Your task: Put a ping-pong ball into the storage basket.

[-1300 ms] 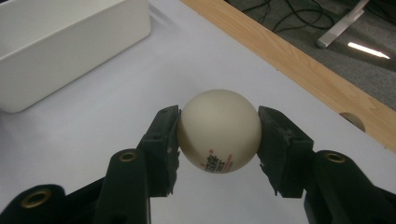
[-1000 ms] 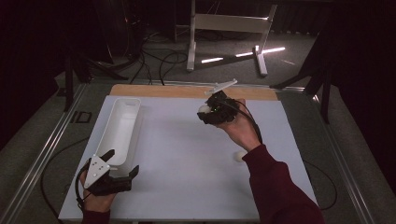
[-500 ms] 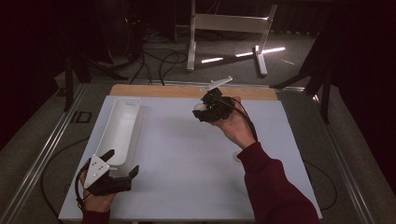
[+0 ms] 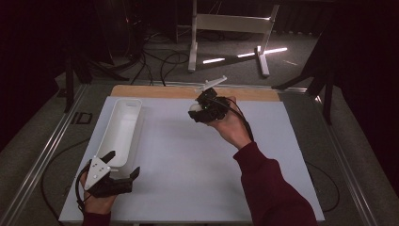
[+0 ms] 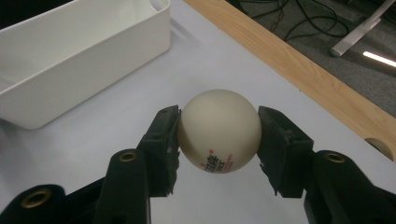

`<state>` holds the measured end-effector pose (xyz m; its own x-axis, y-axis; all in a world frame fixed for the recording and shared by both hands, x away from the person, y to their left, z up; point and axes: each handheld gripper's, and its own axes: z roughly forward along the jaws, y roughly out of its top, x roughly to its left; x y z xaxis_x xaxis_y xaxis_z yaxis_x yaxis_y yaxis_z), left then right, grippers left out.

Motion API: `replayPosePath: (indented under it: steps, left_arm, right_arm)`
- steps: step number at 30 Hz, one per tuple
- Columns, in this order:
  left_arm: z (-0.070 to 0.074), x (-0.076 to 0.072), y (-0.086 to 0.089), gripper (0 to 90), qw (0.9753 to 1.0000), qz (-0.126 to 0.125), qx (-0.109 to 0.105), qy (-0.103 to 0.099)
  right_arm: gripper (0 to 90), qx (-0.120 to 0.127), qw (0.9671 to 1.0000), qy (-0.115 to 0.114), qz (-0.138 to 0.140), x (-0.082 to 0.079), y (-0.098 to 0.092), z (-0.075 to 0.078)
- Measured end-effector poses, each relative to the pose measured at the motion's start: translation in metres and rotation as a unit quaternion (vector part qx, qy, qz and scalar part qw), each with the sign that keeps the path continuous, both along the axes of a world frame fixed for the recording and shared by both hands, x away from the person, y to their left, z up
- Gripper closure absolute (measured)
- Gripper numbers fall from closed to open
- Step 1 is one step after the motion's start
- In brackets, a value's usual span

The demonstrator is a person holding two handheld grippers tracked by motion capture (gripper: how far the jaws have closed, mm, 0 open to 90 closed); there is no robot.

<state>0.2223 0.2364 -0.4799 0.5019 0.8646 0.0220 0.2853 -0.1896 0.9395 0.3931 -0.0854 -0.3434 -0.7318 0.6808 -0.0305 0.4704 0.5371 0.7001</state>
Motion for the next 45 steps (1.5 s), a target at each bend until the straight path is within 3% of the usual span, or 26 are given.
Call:
replayPosePath:
  steps: [45]
  left_arm:
    - [0.001, -0.001, 0.001, 0.2, 1.0, 0.001, -0.004, -0.002]
  right_arm:
    - [50.3, 0.011, 0.9995, -0.003, 0.031, 0.0, 0.042, 0.006]
